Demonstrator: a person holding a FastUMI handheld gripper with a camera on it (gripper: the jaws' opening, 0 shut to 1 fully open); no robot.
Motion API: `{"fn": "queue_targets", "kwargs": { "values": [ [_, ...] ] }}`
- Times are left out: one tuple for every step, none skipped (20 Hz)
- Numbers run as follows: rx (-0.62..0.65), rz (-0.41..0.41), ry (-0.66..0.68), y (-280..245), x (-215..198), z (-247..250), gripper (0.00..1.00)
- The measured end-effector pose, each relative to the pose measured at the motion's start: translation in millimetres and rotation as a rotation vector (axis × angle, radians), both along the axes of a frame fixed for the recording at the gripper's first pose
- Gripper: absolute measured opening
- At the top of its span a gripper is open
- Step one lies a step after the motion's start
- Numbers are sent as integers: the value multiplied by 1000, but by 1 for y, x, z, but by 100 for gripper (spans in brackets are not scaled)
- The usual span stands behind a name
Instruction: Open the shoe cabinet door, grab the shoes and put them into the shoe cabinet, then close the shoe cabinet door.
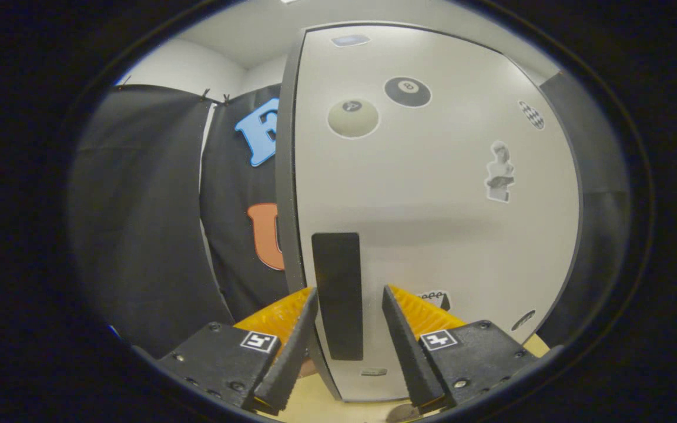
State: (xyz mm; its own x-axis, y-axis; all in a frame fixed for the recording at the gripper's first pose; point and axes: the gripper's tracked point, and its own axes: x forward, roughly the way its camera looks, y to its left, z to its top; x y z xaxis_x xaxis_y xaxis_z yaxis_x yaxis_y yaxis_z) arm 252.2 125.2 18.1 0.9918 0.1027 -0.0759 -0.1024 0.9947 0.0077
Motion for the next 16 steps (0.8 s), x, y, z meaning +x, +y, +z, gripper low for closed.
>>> {"fn": "queue_targets", "kwargs": {
  "values": [
    [1, 9, -17, 2, 3, 4, 70],
    [-12, 34, 3, 6, 3, -1, 59],
    [3, 31, -4, 4, 1, -1, 49],
    [13, 35, -6, 6, 0, 0, 37],
    [-2, 40, 2, 5, 1, -2, 35],
    [-29, 52, 0, 4, 0, -1, 33],
    [-32, 65, 4, 4, -2, -3, 33],
    [-23, 79, 11, 4, -4, -3, 32],
    [-19, 95, 19, 5, -8, -4, 32],
    [-15, 108, 25, 4, -13, -3, 30],
    [-22, 121, 28, 4, -20, -2, 30],
    [-22, 132, 34, 3, -25, -1, 30],
    [-12, 143, 43, 3, -32, -2, 30],
    [-5, 152, 50, 2, -40, -1, 29],
    [0, 159, 58, 1, -48, -1, 30],
    [-3, 168, 60, 0, -56, 0, 29]
  ]
}}
